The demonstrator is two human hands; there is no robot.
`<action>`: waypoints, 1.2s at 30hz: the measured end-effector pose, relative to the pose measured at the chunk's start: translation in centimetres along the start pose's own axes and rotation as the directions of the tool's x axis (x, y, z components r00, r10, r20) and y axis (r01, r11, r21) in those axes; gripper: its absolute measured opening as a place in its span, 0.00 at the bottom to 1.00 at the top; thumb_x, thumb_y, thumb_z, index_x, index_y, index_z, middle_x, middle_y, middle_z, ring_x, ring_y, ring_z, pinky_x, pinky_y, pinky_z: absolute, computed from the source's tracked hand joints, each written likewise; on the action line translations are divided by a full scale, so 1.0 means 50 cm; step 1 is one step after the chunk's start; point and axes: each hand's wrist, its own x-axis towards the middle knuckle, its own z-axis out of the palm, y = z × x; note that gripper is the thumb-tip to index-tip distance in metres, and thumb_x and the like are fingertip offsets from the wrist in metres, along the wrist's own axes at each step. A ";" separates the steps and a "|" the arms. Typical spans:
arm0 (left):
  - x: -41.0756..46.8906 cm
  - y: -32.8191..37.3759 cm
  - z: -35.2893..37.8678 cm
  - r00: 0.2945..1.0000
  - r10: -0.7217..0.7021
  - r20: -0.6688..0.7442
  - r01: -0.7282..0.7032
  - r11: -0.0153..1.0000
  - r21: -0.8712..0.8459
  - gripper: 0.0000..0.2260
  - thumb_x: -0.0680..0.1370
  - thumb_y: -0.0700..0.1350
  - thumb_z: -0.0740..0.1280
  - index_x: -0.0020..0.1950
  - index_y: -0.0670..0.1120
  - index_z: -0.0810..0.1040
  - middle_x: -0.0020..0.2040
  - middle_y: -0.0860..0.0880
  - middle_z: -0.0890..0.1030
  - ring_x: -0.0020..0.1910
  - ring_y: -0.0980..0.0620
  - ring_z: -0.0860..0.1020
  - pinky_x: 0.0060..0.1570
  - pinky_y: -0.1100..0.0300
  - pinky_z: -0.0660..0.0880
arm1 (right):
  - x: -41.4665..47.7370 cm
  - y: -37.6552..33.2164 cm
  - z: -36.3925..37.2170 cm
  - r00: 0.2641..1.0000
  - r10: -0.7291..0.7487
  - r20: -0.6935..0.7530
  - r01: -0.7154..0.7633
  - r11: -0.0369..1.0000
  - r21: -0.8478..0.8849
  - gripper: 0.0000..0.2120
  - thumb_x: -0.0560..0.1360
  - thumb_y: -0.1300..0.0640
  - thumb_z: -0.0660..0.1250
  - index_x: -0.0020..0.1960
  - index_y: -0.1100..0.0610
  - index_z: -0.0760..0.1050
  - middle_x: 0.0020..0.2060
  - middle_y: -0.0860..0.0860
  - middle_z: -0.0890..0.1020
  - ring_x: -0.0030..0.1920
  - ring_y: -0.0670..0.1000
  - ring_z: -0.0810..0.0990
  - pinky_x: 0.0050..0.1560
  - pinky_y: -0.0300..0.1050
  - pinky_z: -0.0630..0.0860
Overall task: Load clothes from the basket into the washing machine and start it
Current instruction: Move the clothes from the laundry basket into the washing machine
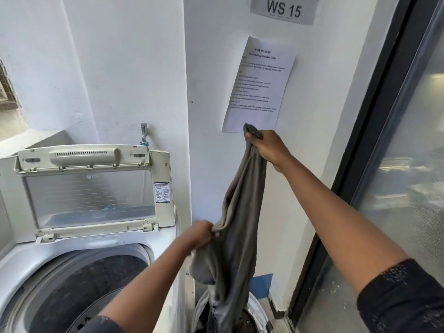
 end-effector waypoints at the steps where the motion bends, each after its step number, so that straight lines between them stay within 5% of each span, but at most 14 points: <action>1: 0.005 0.004 -0.030 0.999 0.011 -0.047 -0.013 0.999 -0.044 0.13 0.78 0.39 0.60 0.59 0.37 0.78 0.60 0.37 0.79 0.62 0.42 0.76 0.56 0.57 0.70 | -0.004 0.005 -0.010 0.998 -0.011 0.057 0.015 0.998 -0.065 0.19 0.78 0.49 0.62 0.32 0.54 0.65 0.30 0.52 0.68 0.33 0.50 0.66 0.35 0.44 0.60; 6: 0.014 0.072 -0.192 0.931 0.026 -0.364 -0.236 0.803 -0.548 0.11 0.72 0.40 0.60 0.43 0.36 0.80 0.44 0.40 0.83 0.43 0.50 0.78 0.49 0.51 0.76 | -0.016 0.002 -0.002 0.897 -0.038 0.440 0.067 0.996 -0.050 0.09 0.75 0.57 0.68 0.46 0.64 0.76 0.37 0.54 0.75 0.41 0.51 0.72 0.42 0.46 0.67; 9: 0.005 0.132 -0.281 0.892 0.074 -0.445 -0.354 0.726 -0.590 0.09 0.74 0.33 0.61 0.39 0.43 0.77 0.37 0.47 0.79 0.38 0.52 0.75 0.42 0.57 0.73 | -0.017 -0.023 0.034 0.808 0.004 0.589 0.000 1.000 -0.008 0.08 0.73 0.63 0.70 0.51 0.63 0.77 0.46 0.59 0.80 0.48 0.56 0.79 0.51 0.54 0.76; 12: -0.004 0.148 -0.343 0.857 0.097 -0.506 -0.421 0.697 -0.580 0.09 0.71 0.36 0.64 0.48 0.46 0.77 0.43 0.48 0.79 0.45 0.49 0.76 0.47 0.58 0.73 | 0.002 -0.062 0.059 0.883 -0.025 0.469 -0.015 0.997 0.081 0.09 0.72 0.65 0.70 0.52 0.66 0.78 0.49 0.63 0.81 0.54 0.61 0.81 0.61 0.58 0.75; 17: -0.050 0.089 -0.359 0.716 0.051 -0.696 -0.656 0.390 -0.646 0.30 0.69 0.52 0.68 0.66 0.58 0.57 0.59 0.51 0.71 0.52 0.59 0.78 0.53 0.62 0.77 | 0.052 -0.163 0.094 0.958 -0.149 0.244 0.106 0.978 0.179 0.07 0.71 0.63 0.71 0.49 0.63 0.79 0.48 0.61 0.83 0.53 0.60 0.82 0.60 0.60 0.76; 19: -0.060 0.038 -0.330 0.742 0.036 -0.669 -0.621 0.412 -0.666 0.43 0.61 0.56 0.72 0.69 0.58 0.49 0.64 0.54 0.65 0.57 0.64 0.74 0.57 0.63 0.75 | 0.064 -0.224 0.117 0.961 -0.205 0.184 0.157 0.957 0.244 0.09 0.70 0.62 0.72 0.49 0.64 0.80 0.48 0.61 0.83 0.52 0.60 0.82 0.58 0.60 0.76; 22: -0.057 -0.056 -0.258 0.882 0.043 -0.469 -0.402 0.587 -0.703 0.62 0.51 0.56 0.79 0.75 0.49 0.45 0.68 0.57 0.63 0.66 0.58 0.68 0.67 0.59 0.66 | 0.069 -0.323 0.154 0.961 -0.246 0.123 0.169 0.880 0.444 0.12 0.71 0.66 0.71 0.54 0.67 0.78 0.48 0.60 0.82 0.50 0.57 0.82 0.60 0.57 0.77; 24: -0.053 -0.110 -0.224 0.939 0.028 -0.342 -0.277 0.649 -0.708 0.57 0.53 0.54 0.81 0.75 0.51 0.52 0.69 0.55 0.67 0.67 0.56 0.69 0.68 0.56 0.66 | 0.067 -0.388 0.181 0.961 -0.254 0.111 0.141 0.792 0.594 0.12 0.72 0.69 0.69 0.56 0.69 0.76 0.45 0.59 0.81 0.46 0.56 0.80 0.58 0.54 0.77; 26: -0.052 -0.148 -0.219 0.951 -0.080 -0.300 -0.178 0.651 -0.738 0.42 0.60 0.53 0.79 0.70 0.49 0.65 0.66 0.52 0.75 0.63 0.52 0.75 0.66 0.52 0.71 | 0.064 -0.440 0.205 0.962 -0.258 0.092 0.122 0.703 0.701 0.11 0.73 0.70 0.67 0.55 0.69 0.76 0.41 0.58 0.81 0.43 0.56 0.80 0.56 0.54 0.77; 29: -0.061 -0.200 -0.263 0.874 -0.330 -0.358 -0.136 0.540 -0.830 0.15 0.74 0.43 0.69 0.60 0.44 0.75 0.59 0.45 0.80 0.54 0.48 0.79 0.57 0.53 0.75 | 0.079 -0.466 0.237 0.977 -0.213 0.017 0.129 0.652 0.747 0.05 0.72 0.67 0.69 0.47 0.62 0.79 0.41 0.56 0.82 0.46 0.58 0.81 0.58 0.57 0.78; 32: -0.082 -0.277 -0.323 0.824 -0.439 -0.357 -0.153 0.434 -0.888 0.06 0.79 0.41 0.64 0.55 0.47 0.75 0.51 0.44 0.80 0.43 0.51 0.78 0.43 0.58 0.76 | 0.095 -0.432 0.264 0.986 -0.164 -0.009 0.132 0.762 0.634 0.07 0.68 0.60 0.72 0.46 0.54 0.80 0.47 0.56 0.84 0.51 0.58 0.83 0.57 0.59 0.78; 36: -0.109 -0.376 -0.366 0.799 -0.532 -0.281 -0.103 0.339 -0.935 0.09 0.80 0.38 0.58 0.56 0.44 0.76 0.49 0.42 0.81 0.42 0.48 0.79 0.47 0.54 0.78 | 0.062 -0.348 0.365 0.953 -0.123 0.276 -0.017 0.891 0.454 0.14 0.72 0.62 0.71 0.57 0.61 0.77 0.53 0.58 0.82 0.52 0.57 0.82 0.54 0.52 0.78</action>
